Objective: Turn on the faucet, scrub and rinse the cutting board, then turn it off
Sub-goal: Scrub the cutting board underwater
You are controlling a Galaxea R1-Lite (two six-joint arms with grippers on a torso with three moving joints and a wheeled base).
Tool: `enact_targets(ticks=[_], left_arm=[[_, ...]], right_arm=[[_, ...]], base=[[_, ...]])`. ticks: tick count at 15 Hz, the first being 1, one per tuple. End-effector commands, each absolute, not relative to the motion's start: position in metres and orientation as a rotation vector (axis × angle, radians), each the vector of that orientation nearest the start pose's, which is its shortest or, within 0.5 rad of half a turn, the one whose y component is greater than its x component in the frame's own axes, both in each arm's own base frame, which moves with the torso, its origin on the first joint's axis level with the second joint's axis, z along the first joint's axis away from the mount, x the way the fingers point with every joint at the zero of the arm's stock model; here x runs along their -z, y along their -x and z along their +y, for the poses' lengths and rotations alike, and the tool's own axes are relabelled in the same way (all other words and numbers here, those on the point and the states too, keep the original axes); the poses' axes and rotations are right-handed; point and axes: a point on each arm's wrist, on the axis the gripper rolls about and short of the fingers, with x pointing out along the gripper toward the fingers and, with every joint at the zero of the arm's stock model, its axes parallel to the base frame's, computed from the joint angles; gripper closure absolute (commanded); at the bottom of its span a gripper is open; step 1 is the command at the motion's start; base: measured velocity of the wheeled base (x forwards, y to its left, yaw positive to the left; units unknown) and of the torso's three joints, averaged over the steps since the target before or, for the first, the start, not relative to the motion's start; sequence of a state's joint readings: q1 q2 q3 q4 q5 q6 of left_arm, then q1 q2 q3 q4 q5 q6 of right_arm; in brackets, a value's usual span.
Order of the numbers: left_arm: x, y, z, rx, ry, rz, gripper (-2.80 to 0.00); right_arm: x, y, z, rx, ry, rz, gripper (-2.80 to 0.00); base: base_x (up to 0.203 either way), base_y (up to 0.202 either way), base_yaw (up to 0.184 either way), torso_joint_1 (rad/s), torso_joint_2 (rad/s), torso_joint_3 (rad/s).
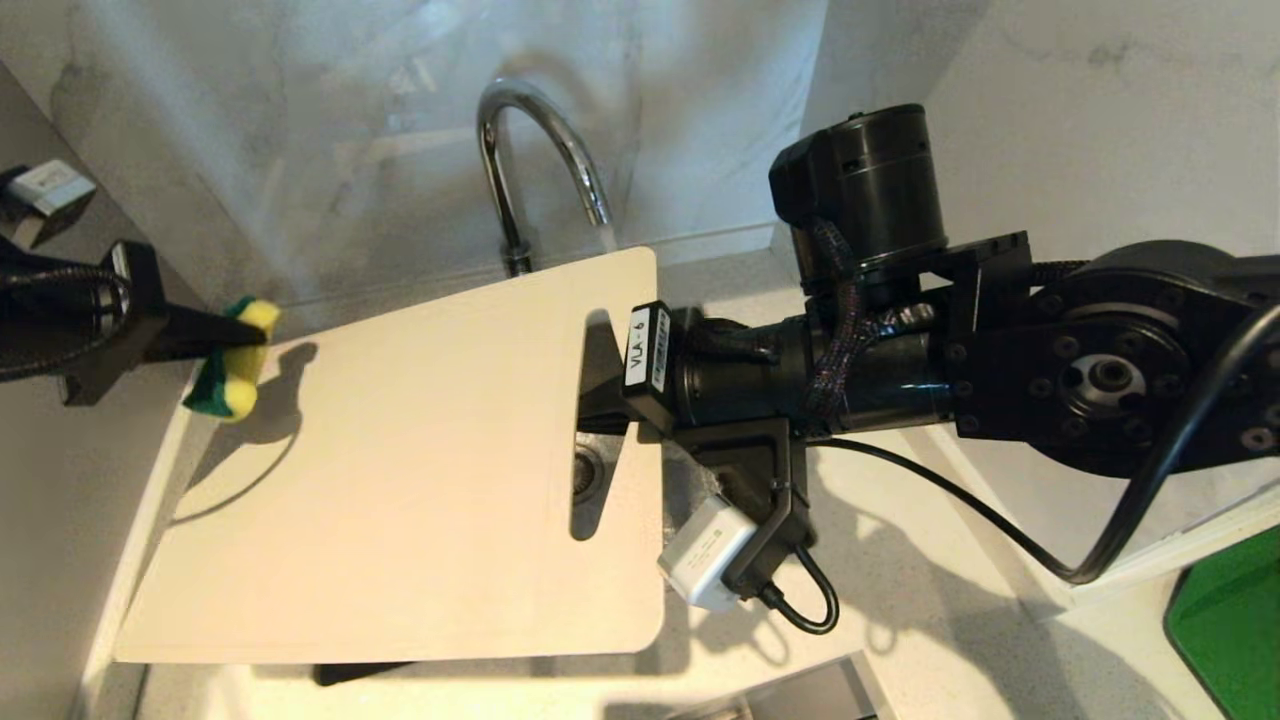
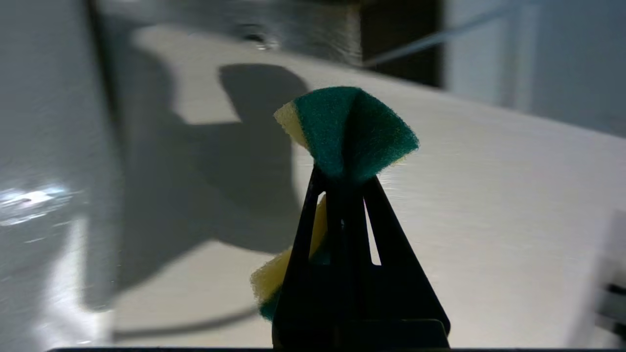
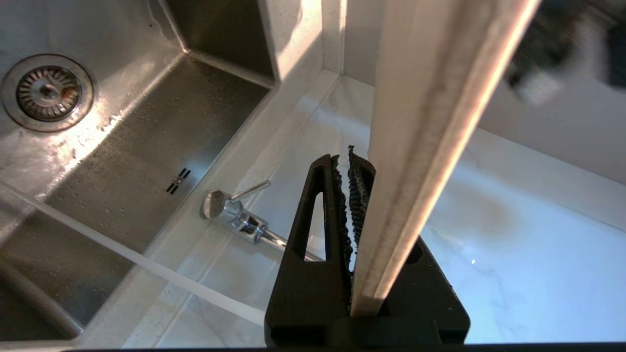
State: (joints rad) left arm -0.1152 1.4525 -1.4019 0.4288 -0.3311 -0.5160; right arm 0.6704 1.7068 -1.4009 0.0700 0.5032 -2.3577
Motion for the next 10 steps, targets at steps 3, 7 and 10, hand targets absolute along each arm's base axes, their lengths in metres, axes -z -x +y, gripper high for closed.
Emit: enact_targets(ticks=[3,7,10], left_arm=[[-0.350,-0.214,-0.101,0.493,0.520,0.615,0.00],[-0.344,-0.226,-0.157,0.500,0.463,0.642,0.00],[-0.338,-0.235,-0.182,0.515,0.456,0.669,0.00]], right_arm=[[-0.269,-0.242,0.222,-1.057,2.030,-1.165,0.00],[-0.269,-0.236,0.232,-1.036,2.017,-1.203,0.00],[-0.266,-0.233,0.234,-1.053,2.013,-1.208,0.00]], base=[[0.000,0.000,0.000,0.000,0.00,0.000],[0.000,0.000,0.000,0.000,0.00,0.000],[0.000,0.000,0.000,0.000,0.00,0.000]])
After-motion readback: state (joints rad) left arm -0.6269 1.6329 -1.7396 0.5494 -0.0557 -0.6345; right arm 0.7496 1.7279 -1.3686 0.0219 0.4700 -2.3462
